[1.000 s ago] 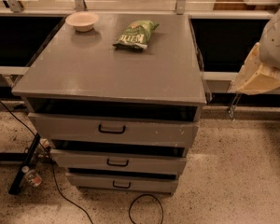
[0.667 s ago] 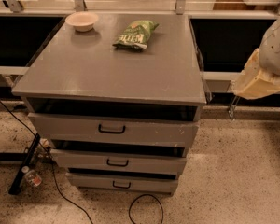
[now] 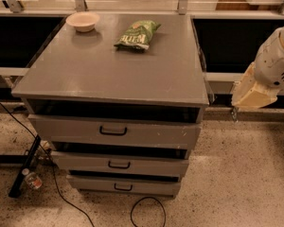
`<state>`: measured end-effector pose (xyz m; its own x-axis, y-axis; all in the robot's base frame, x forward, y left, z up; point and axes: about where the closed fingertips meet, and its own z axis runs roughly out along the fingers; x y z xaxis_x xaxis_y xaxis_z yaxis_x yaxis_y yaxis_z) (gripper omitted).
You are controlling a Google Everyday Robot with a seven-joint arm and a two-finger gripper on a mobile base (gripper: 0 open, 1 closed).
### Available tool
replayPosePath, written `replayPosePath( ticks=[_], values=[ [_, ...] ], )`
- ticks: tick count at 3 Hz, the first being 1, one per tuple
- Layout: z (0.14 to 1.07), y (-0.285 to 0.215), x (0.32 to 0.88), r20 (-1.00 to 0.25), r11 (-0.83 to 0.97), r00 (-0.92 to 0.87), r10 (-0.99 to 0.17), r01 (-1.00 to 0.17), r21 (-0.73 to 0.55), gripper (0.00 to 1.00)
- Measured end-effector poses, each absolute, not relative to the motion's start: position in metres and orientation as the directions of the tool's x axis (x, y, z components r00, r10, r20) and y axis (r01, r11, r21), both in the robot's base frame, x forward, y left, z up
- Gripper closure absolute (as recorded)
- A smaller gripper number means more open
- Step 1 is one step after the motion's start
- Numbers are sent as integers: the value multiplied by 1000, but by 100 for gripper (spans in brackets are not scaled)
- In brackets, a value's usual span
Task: Open top drawer
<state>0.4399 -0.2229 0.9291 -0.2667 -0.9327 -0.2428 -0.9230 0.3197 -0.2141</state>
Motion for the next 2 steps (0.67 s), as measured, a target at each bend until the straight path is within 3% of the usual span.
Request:
replayPosePath(
  ticks=[2],
  values=[
    [888, -213, 463, -197, 297, -266, -944, -943, -151, 100]
  ],
)
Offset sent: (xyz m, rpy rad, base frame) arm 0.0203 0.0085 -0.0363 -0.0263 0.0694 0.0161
